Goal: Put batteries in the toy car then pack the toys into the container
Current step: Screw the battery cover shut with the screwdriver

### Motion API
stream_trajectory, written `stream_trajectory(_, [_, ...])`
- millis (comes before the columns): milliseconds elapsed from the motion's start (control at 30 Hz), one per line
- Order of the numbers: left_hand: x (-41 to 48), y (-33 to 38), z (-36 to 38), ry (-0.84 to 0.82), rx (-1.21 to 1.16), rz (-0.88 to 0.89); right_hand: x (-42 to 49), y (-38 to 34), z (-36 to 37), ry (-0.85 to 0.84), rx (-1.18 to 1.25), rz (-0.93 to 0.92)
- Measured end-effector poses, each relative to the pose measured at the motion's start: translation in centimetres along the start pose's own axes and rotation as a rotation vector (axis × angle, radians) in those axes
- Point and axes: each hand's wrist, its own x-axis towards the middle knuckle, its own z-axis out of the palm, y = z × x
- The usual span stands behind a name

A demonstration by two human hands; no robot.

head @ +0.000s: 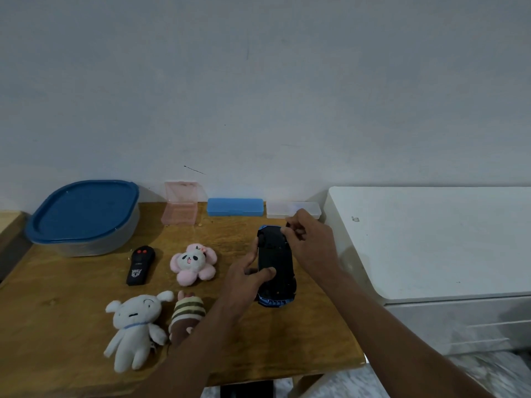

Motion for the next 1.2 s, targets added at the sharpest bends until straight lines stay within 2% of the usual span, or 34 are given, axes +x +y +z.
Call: stream_trajectory(1200, [-0.8,0.5,0.0,0.013,0.03,-0.005,-0.5,-0.9,-0.5,-0.009,-0.031,-0.01])
